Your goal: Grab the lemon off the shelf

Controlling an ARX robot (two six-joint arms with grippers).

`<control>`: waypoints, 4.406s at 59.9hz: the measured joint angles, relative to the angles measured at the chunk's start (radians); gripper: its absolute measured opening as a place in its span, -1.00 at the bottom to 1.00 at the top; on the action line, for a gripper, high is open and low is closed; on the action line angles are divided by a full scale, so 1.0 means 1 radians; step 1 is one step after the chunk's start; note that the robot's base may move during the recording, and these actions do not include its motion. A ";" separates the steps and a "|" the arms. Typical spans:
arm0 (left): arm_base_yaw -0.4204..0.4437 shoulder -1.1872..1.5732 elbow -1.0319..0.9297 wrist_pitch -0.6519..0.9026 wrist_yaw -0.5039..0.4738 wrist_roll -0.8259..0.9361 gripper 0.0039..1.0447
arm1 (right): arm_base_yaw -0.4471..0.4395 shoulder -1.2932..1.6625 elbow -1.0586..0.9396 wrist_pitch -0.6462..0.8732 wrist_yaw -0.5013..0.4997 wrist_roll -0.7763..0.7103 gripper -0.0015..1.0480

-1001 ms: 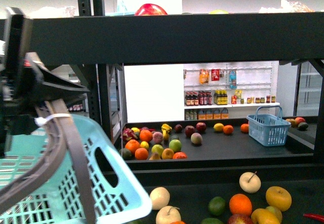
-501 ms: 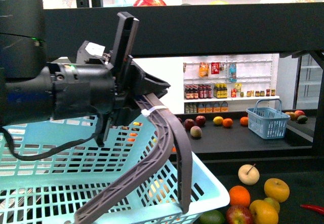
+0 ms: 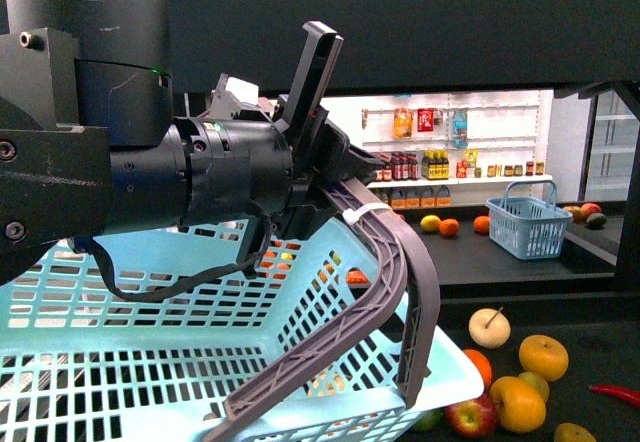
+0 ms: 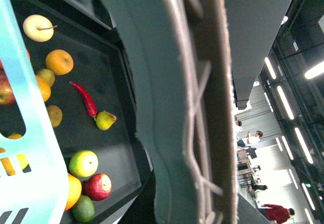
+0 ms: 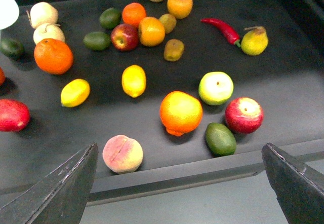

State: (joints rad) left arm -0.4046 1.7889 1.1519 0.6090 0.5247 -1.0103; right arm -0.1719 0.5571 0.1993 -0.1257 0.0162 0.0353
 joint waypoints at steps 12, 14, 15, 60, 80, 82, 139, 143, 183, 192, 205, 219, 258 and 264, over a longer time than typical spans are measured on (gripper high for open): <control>0.001 0.000 0.000 0.000 -0.001 0.001 -0.87 | -0.122 0.564 0.159 0.357 -0.154 -0.060 0.86; 0.001 0.000 0.000 0.000 -0.001 -0.001 -0.87 | -0.120 0.657 0.192 0.404 -0.168 -0.072 0.86; 0.001 0.000 0.000 0.000 -0.001 -0.001 -0.87 | -0.116 0.723 0.218 0.432 -0.172 -0.078 0.86; 0.001 0.000 0.001 0.000 0.000 0.000 -0.87 | 0.151 1.946 1.138 0.367 -0.013 -0.191 0.86; 0.001 0.000 0.001 0.000 0.000 0.000 -0.87 | 0.180 2.107 1.394 0.277 0.043 -0.186 0.86; 0.001 0.000 0.001 0.000 0.000 0.000 -0.87 | 0.182 2.119 1.418 0.265 0.045 -0.185 0.86; 0.001 0.000 0.001 0.000 0.000 0.000 -0.87 | 0.174 2.272 1.636 0.133 0.080 -0.133 0.22; 0.001 0.000 0.001 0.000 0.000 0.000 -0.87 | 0.167 2.267 1.628 0.139 0.068 -0.128 0.21; 0.001 0.000 0.001 0.000 0.000 0.000 -0.87 | 0.101 1.389 1.084 0.373 -0.258 0.036 0.20; 0.001 0.000 0.001 0.000 0.000 0.000 -0.87 | 0.163 1.260 1.006 0.371 -0.321 0.123 0.20; 0.001 0.000 0.001 0.000 -0.001 0.000 -0.87 | 0.273 1.217 0.951 0.375 -0.345 0.176 0.20; 0.001 0.000 0.001 0.000 -0.001 0.000 -0.87 | 0.352 1.222 0.926 0.389 -0.345 0.211 0.20; 0.001 0.000 0.001 -0.001 0.000 0.000 -0.87 | 0.374 1.268 0.929 0.458 -0.310 0.213 0.85; 0.001 0.000 0.001 -0.002 0.000 -0.002 -0.87 | 0.327 1.268 0.959 0.461 -0.296 0.214 0.86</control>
State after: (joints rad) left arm -0.4038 1.7893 1.1526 0.6071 0.5247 -1.0122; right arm 0.1551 1.8248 1.1587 0.3351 -0.2802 0.2497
